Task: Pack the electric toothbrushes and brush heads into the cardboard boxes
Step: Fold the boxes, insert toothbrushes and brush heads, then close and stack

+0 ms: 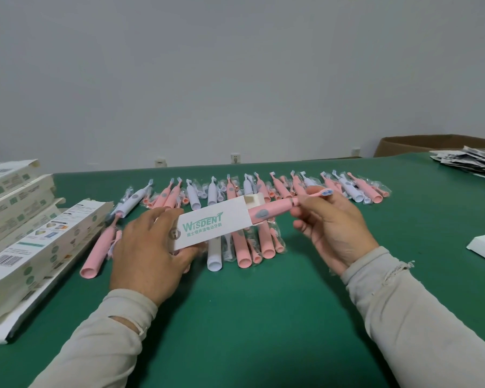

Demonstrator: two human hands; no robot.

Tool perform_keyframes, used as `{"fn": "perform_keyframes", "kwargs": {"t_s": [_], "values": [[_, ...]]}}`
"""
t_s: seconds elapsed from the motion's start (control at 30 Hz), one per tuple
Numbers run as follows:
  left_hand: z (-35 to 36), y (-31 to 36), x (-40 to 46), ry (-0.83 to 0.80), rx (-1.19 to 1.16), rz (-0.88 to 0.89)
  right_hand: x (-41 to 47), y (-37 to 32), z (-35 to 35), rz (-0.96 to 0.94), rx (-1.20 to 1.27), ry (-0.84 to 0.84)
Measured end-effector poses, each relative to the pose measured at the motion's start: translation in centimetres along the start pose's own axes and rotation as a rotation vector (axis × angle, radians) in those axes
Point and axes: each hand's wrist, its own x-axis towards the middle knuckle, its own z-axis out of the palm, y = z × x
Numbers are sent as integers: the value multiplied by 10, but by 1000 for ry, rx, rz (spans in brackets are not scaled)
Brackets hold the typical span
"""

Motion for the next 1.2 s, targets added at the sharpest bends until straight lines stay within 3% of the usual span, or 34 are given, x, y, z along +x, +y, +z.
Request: {"fn": "perform_keyframes", "kwargs": {"t_s": [0.17, 0.33, 0.5, 0.87, 1.2], "values": [[2, -2, 1, -16, 9, 16, 2, 4, 1, -195, -148, 57], [2, 1, 0, -16, -6, 48, 2, 24, 1, -311, -818, -134], [0, 1, -1, -5, -5, 14, 0, 20, 3, -323, -682, -82], [-1, 4, -2, -5, 0, 12, -9, 27, 7, -475, -847, -178], [-5, 7, -3, -1, -15, 28, -11, 29, 8, -450, -939, -201]]}}
